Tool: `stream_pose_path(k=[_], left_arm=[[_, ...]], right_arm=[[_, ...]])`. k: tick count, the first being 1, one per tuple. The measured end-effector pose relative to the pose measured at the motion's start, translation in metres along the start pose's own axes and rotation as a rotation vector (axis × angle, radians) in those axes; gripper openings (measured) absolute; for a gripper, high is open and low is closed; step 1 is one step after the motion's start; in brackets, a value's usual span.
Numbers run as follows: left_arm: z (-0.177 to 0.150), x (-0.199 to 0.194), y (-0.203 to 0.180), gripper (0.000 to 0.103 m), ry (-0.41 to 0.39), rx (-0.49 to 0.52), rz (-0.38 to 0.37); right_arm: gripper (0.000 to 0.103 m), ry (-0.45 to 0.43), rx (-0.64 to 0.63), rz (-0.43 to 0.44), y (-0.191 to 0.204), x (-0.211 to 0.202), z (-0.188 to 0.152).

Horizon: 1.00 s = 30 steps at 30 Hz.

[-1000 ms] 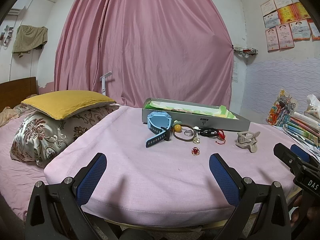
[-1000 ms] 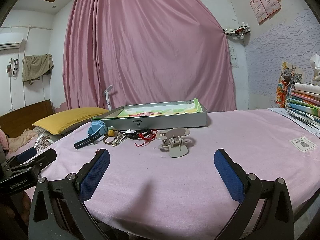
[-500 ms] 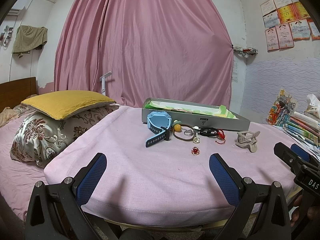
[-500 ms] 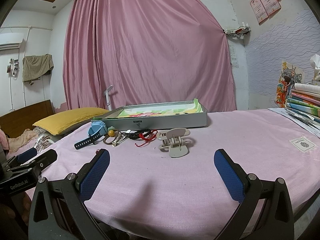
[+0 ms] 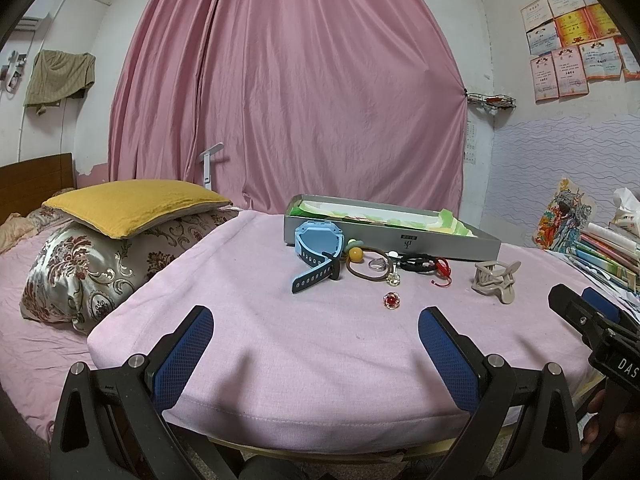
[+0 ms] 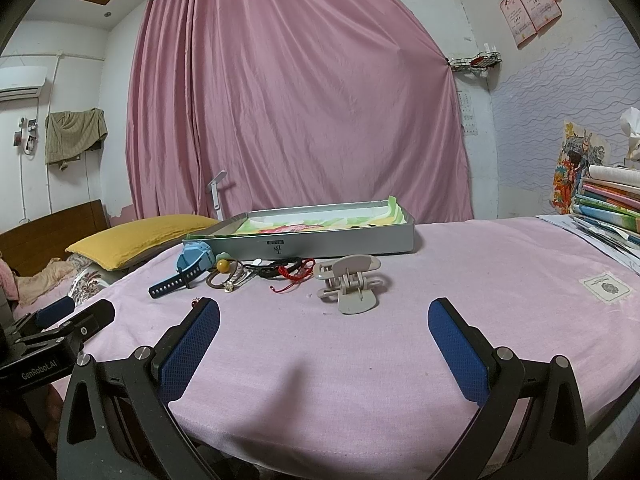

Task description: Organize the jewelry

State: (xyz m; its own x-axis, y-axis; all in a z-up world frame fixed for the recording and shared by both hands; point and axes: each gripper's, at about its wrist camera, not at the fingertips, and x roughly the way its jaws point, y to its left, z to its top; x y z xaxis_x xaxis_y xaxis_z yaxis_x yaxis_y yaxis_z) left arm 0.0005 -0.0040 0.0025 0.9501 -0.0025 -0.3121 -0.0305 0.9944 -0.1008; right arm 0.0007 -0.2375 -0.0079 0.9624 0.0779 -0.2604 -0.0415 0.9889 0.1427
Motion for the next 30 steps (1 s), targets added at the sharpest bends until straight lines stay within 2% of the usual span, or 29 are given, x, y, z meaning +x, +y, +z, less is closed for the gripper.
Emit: stream_pose_path(k=[30], left_arm=[[-0.0050,0.0009,-0.0006,0.103,0.005,0.000,-0.003]], right_arm=[[0.102,0.007,0.002,0.000,0.0040,-0.0045,0.0008]])
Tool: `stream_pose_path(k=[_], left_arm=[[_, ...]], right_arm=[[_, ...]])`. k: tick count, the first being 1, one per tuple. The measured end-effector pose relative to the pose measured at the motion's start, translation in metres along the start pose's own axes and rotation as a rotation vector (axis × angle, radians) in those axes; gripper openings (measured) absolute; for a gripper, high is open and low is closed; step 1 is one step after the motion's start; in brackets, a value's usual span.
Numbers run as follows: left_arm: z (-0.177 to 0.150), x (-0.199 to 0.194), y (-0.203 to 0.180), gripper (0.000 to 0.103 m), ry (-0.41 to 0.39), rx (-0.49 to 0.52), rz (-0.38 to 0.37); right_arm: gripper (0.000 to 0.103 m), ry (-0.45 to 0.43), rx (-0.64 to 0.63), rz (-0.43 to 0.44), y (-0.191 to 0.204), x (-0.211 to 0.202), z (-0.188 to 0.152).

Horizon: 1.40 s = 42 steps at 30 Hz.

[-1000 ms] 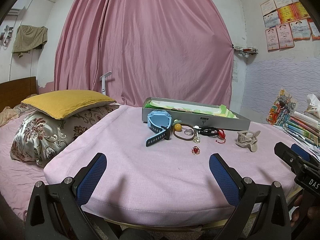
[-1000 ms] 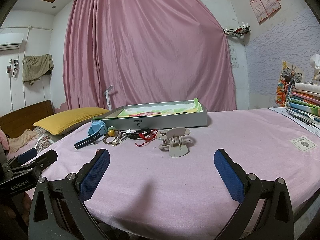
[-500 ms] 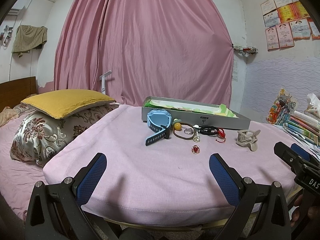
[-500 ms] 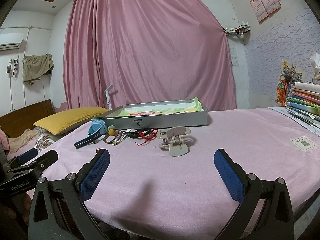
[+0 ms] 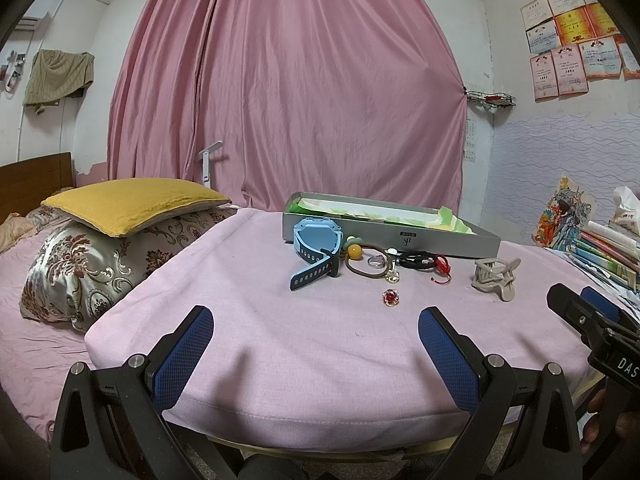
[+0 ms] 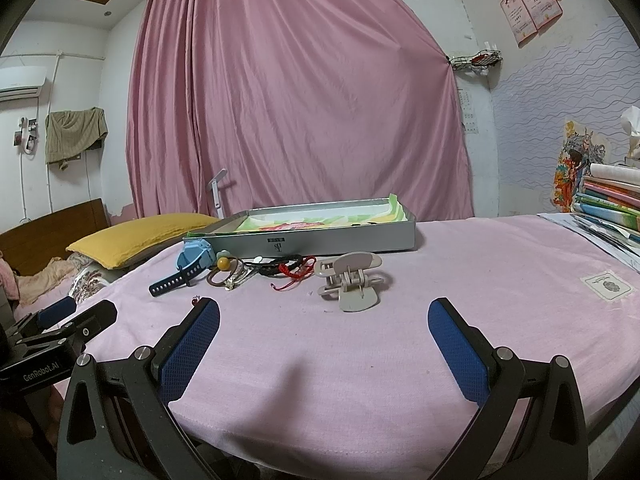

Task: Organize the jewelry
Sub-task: 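Close the left tool on the red-gem ring while the right tool grasps the beige hair clip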

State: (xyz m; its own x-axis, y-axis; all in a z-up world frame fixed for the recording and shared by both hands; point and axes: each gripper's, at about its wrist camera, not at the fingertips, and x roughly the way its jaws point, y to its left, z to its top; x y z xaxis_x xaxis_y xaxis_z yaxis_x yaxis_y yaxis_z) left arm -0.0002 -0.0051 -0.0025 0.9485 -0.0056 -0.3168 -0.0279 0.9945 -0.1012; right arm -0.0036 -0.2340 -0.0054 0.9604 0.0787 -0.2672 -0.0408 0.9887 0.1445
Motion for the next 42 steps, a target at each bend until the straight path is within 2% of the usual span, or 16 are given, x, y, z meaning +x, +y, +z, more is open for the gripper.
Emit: stream_pose_path(k=[5,11,14,20,29,33,39,42], left_arm=[[0.001,0.001,-0.002,0.103,0.002,0.003,-0.012],[0.017,0.010,-0.009,0.103,-0.025,0.018,-0.073],[0.028,0.025,-0.012,0.103,0.018,0.017,-0.116],[0.033,0.054,-0.018,0.102,0.143,-0.006,-0.160],[0.028,0.092,-0.027,0.071,0.316,-0.025,-0.226],[0.026,0.104,-0.035,0.053,0.388,-0.011,-0.250],[0.029,0.109,-0.037,0.039,0.422,0.012,-0.230],[0.029,0.109,-0.040,0.034,0.429,0.041,-0.211]], right_arm=[[0.102,0.005,-0.010,0.007,-0.003,0.009,0.002],[0.102,-0.024,-0.078,-0.006,-0.014,0.015,0.031],[0.102,0.016,-0.073,0.031,-0.022,0.028,0.045],[0.102,0.162,-0.029,0.102,-0.037,0.063,0.060],[0.101,0.357,-0.014,0.154,-0.039,0.115,0.054],[0.091,0.448,-0.046,0.146,-0.032,0.137,0.051],[0.086,0.582,-0.010,0.165,-0.033,0.158,0.043],[0.082,0.603,-0.046,0.155,-0.026,0.162,0.041]])
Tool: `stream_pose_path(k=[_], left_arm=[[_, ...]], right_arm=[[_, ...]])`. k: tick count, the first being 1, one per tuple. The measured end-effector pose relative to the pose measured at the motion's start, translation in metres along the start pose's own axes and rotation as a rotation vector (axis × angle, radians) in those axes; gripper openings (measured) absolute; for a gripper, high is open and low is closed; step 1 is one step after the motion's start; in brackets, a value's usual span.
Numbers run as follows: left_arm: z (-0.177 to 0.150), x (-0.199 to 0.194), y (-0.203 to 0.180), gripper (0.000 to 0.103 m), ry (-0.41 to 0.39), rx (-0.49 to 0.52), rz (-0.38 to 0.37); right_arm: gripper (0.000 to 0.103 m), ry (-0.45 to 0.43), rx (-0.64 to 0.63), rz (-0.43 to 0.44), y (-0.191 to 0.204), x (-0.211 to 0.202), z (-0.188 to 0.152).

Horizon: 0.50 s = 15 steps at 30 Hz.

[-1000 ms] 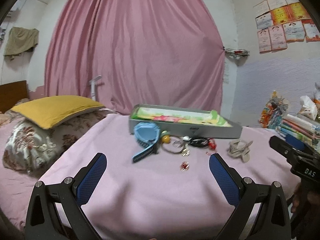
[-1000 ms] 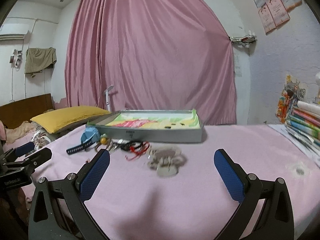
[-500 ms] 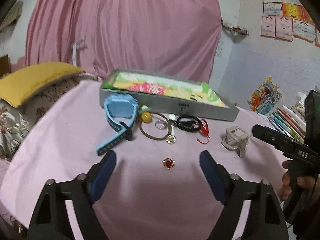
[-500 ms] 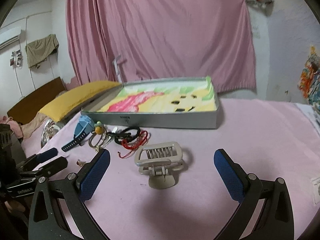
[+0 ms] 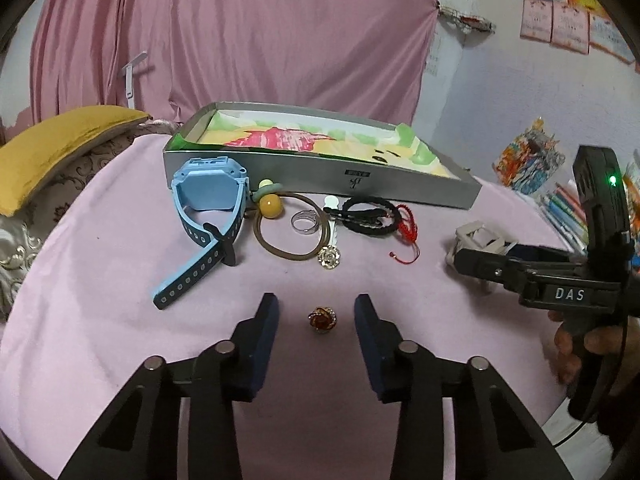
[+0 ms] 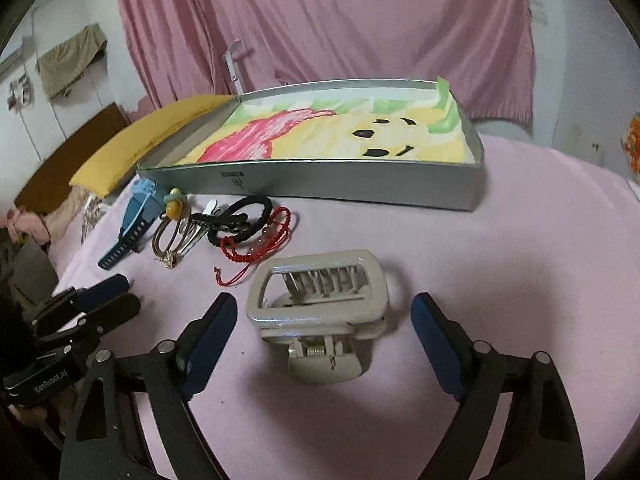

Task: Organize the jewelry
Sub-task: 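Close the left tool on the red-gem ring while the right tool grasps the beige hair clip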

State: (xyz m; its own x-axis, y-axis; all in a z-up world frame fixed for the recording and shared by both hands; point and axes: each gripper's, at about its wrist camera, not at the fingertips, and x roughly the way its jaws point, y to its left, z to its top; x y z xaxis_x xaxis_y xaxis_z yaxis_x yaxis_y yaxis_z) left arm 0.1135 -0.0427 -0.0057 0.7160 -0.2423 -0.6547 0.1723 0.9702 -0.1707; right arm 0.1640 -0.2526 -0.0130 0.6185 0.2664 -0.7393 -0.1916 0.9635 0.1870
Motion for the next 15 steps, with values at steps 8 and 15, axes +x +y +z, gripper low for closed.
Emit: stream_pose_path(k=[8,15], left_arm=[[-0.001,0.000,-0.004,0.024,0.007,0.046,0.021],[-0.001,0.000,-0.010,0.014,0.010,0.085,0.024]], right_arm=[[0.077,0.029,-0.070,-0.051,0.014,0.005,0.003],[0.060,0.009,-0.039,-0.047,0.006,0.002,0.005]])
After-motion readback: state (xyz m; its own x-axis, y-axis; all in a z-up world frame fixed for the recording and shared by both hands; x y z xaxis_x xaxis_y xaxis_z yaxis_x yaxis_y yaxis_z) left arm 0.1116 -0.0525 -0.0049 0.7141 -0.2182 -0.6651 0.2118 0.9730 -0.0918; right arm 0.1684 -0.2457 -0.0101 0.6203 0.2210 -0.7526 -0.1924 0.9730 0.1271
